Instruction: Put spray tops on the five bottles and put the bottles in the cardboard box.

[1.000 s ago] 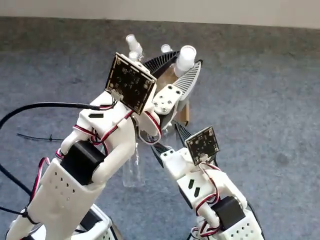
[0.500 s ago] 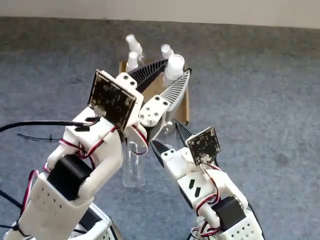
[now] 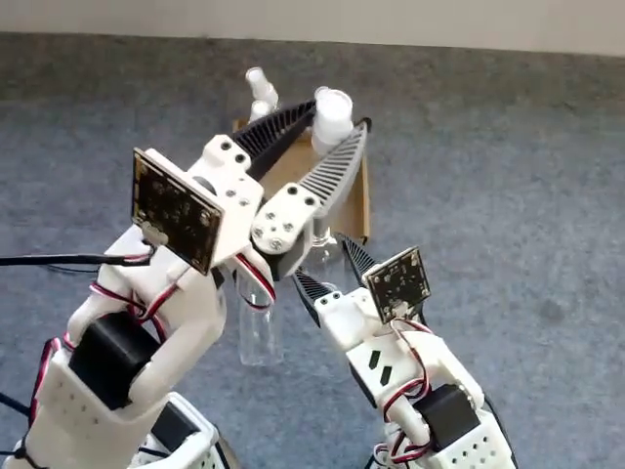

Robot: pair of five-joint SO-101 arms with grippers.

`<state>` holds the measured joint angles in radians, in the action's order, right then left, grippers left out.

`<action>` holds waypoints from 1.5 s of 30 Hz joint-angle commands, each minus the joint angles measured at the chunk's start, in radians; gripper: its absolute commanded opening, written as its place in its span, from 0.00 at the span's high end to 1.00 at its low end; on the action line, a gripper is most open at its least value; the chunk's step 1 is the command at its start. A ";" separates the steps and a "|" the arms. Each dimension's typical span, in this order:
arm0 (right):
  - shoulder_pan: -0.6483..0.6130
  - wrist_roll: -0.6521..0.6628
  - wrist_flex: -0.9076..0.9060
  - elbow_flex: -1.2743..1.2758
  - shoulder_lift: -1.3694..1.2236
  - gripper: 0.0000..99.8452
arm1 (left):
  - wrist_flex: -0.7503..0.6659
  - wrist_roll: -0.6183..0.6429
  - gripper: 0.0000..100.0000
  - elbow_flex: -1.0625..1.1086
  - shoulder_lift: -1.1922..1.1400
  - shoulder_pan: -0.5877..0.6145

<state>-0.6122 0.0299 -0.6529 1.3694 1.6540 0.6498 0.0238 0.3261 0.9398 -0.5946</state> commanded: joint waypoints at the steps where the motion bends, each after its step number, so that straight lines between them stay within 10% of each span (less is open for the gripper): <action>1: -0.007 0.003 0.033 -0.012 0.010 1.00 | 0.003 -0.003 0.99 -0.038 0.013 -0.065; 17: -0.005 0.003 0.033 -0.016 0.010 1.00 | 0.014 -0.003 0.99 0.153 0.027 -0.028; 31: -0.005 0.003 0.033 -0.021 0.010 1.00 | 0.324 -0.009 0.99 0.151 0.025 0.128; 45: -0.005 0.003 0.033 -0.018 0.010 1.00 | 0.377 -0.008 0.83 0.058 0.025 0.127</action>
<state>-0.6137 0.0299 -0.6529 1.3694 1.6540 1.0242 0.0222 0.4718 0.9536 -0.4841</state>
